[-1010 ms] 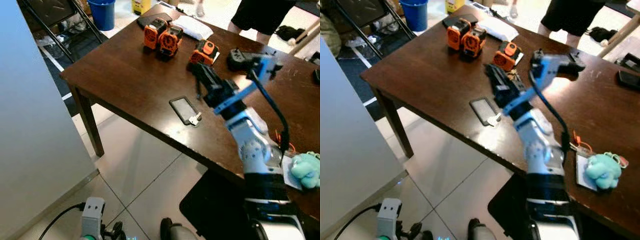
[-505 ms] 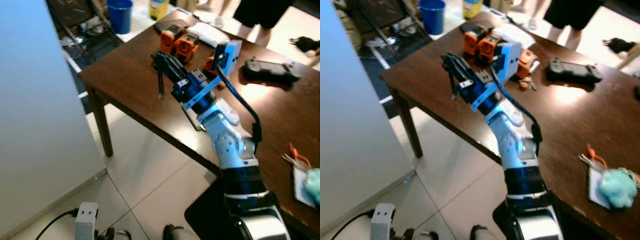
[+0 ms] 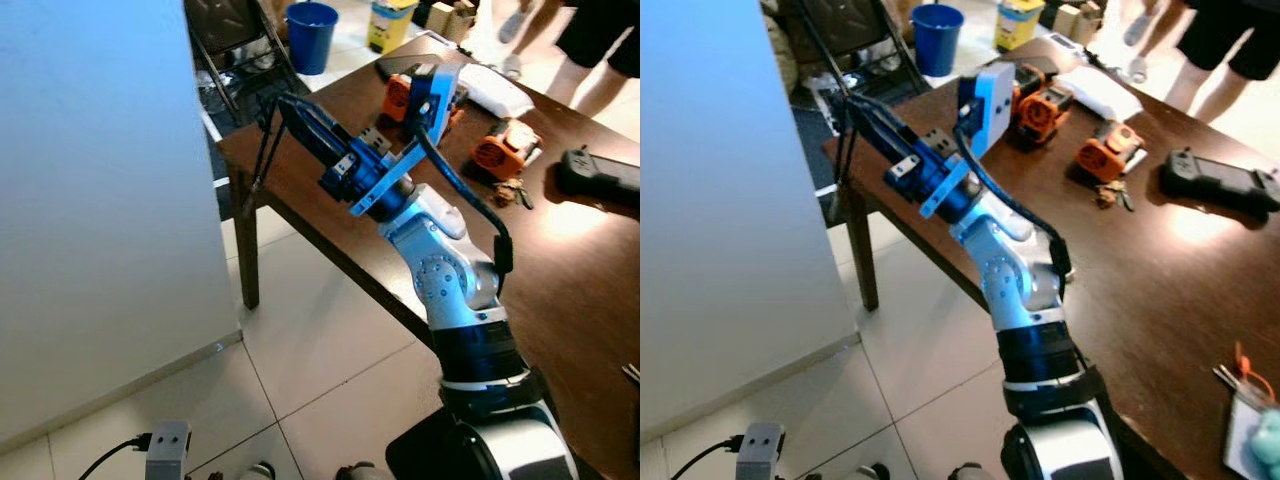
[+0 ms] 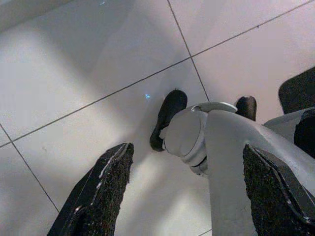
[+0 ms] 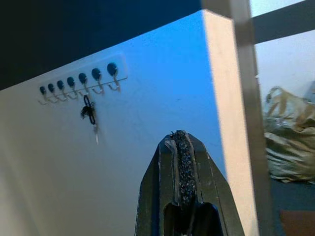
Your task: Hang keys on a hook
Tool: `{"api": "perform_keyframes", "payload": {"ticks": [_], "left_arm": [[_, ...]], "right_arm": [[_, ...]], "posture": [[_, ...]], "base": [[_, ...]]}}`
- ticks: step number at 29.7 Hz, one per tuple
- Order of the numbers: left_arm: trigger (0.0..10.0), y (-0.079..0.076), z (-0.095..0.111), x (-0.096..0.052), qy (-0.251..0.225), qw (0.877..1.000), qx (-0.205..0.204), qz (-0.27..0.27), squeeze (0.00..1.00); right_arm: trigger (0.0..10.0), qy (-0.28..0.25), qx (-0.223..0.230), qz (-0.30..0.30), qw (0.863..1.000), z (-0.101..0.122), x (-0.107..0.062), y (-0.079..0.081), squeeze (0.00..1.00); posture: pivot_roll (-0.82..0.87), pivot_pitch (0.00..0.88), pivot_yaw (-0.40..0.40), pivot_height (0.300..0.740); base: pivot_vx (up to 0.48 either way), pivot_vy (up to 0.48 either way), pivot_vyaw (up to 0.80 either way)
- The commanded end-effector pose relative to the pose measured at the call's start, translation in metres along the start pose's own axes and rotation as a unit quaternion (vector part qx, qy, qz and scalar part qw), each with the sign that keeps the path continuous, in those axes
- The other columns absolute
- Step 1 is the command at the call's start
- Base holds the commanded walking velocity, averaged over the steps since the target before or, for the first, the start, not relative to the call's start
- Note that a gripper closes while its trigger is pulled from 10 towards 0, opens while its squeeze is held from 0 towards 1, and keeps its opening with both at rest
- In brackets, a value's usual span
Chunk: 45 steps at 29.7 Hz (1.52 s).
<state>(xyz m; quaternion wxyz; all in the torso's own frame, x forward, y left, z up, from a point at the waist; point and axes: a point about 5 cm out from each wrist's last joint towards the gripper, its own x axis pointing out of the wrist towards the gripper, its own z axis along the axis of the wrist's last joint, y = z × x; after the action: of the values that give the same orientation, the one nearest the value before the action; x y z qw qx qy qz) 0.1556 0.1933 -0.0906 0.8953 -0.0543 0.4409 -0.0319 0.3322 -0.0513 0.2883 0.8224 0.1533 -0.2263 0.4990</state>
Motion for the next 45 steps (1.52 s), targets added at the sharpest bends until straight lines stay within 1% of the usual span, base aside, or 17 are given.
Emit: {"api": "perform_keyframes", "payload": {"ticks": [1,11,17,21,22,23,24,26,29,30,31,32,34,37,40,43,45], "left_arm": [[10.0,0.0,-0.019,-0.005,0.034,0.999,-0.009,0.002,0.0],[10.0,0.001,-0.005,-0.003,-0.005,1.0,-0.02,-0.017,0.0],[10.0,0.005,0.028,0.0,-0.082,0.994,-0.035,-0.068,0.0],[10.0,0.006,0.068,-0.002,-0.177,0.972,-0.048,-0.146,0.0],[10.0,0.005,0.095,-0.006,-0.238,0.95,-0.048,-0.198,0.0],[10.0,0.005,0.095,-0.006,-0.238,0.95,-0.048,-0.198,0.0],[10.0,0.002,0.12,-0.014,-0.295,0.92,-0.036,-0.257,0.0],[10.0,0.002,0.12,-0.014,-0.295,0.92,-0.036,-0.257,0.0],[10.0,-0.009,0.17,-0.051,-0.407,0.821,0.011,-0.401,0.0],[10.0,-0.009,0.17,-0.051,-0.407,0.821,0.011,-0.401,0.0],[10.0,-0.014,0.182,-0.066,-0.43,0.79,0.032,-0.436,0.0],[10.0,-0.014,0.182,-0.066,-0.43,0.79,0.032,-0.436,0.0],[10.0,-0.026,0.206,-0.091,-0.472,0.748,0.073,-0.461,0.0],[10.0,-0.036,0.229,-0.111,-0.513,0.719,0.092,-0.46,0.0],[10.0,-0.048,0.256,-0.148,-0.57,0.652,0.119,-0.485,0.0],[10.0,-0.05,0.26,-0.156,-0.579,0.637,0.127,-0.493,0.0],[10.0,-0.056,0.27,-0.178,-0.591,0.602,0.154,-0.514,0.0]], "right_arm": [[0.0,-0.003,-0.009,0.007,1.0,0.003,0.001,0.0,0.0],[0.0,0.002,-0.007,0.105,0.994,0.009,-0.007,0.013,0.0],[0.0,0.008,0.017,0.2,0.98,0.013,-0.026,0.025,0.0],[0.0,0.018,0.029,0.233,0.972,0.013,-0.035,0.027,0.0],[0.0,0.023,0.032,0.247,0.968,0.014,-0.038,0.028,0.0],[0.0,0.023,0.032,0.247,0.968,0.014,-0.038,0.028,0.0],[0.0,0.024,0.038,0.261,0.964,0.014,-0.041,0.029,0.0],[0.0,0.024,0.038,0.261,0.964,0.014,-0.041,0.029,0.0],[0.0,0.021,0.057,0.3,0.952,0.019,-0.048,0.032,0.0],[0.0,0.021,0.057,0.3,0.952,0.019,-0.048,0.032,0.0],[0.0,0.024,0.061,0.311,0.948,0.021,-0.05,0.033,0.0],[0.0,0.024,0.061,0.311,0.948,0.021,-0.05,0.033,0.0],[0.0,0.026,0.067,0.321,0.944,0.022,-0.052,0.033,0.0],[0.0,0.021,0.073,0.325,0.943,0.024,-0.053,0.032,0.0],[0.0,0.013,0.078,0.329,0.941,0.027,-0.053,0.032,0.0],[0.0,0.012,0.079,0.33,0.941,0.027,-0.053,0.031,0.0],[0.0,0.011,0.08,0.333,0.939,0.03,-0.054,0.03,0.0]], "posture": [[0.0,0.096,-0.034,0.74],[-0.01,0.093,-0.034,0.74],[-0.01,0.091,-0.036,0.74],[0.0,0.093,-0.046,0.74],[0.0,0.092,-0.048,0.74],[0.0,0.092,-0.048,0.74],[0.0,0.093,-0.05,0.74],[0.0,0.093,-0.05,0.74],[0.01,0.097,-0.053,0.74],[0.01,0.097,-0.053,0.74],[0.02,0.098,-0.054,0.74],[0.02,0.098,-0.054,0.74],[0.02,0.1,-0.054,0.74],[0.02,0.099,-0.055,0.74],[0.03,0.1,-0.056,0.74],[0.03,0.1,-0.056,0.74],[0.02,0.097,-0.054,0.74]], "base": [[0.0,0.0,0.73],[0.0,0.0,0.73],[0.0,0.0,0.73],[0.0,0.0,0.73],[0.0,0.0,0.73],[0.0,0.0,0.73],[0.0,0.0,0.73],[0.0,0.0,0.73],[0.0,0.0,0.73],[0.0,0.0,0.73],[0.0,0.0,0.73],[0.0,0.0,0.73],[0.0,0.0,0.73],[0.0,0.0,0.73],[0.0,0.0,0.73],[0.0,0.0,0.73],[0.0,0.0,0.73]]}}
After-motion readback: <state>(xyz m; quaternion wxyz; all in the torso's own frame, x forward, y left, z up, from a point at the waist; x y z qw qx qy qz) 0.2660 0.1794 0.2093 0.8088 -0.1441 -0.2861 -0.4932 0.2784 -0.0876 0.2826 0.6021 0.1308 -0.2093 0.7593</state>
